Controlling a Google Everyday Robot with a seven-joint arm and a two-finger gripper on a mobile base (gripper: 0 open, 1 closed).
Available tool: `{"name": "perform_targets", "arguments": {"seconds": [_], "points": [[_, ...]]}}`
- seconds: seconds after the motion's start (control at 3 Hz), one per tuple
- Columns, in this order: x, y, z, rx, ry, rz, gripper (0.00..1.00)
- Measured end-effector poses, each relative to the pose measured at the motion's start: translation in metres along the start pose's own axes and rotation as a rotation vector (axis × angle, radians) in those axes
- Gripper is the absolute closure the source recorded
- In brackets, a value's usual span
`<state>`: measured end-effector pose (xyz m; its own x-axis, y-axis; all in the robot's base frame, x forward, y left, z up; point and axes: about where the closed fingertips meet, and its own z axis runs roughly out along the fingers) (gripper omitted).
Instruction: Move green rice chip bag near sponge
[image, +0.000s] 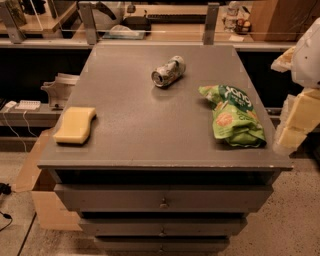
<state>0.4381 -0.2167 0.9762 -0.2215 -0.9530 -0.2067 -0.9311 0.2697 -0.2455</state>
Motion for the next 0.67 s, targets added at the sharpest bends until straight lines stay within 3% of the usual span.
{"name": "perform_targets", "arguments": {"seconds": [0.33,0.67], "points": [[0.000,0.000,0.000,0.000,0.000,0.000,0.00],[-0.010,-0.010,0.014,0.004,-0.063,0.047,0.00]]}}
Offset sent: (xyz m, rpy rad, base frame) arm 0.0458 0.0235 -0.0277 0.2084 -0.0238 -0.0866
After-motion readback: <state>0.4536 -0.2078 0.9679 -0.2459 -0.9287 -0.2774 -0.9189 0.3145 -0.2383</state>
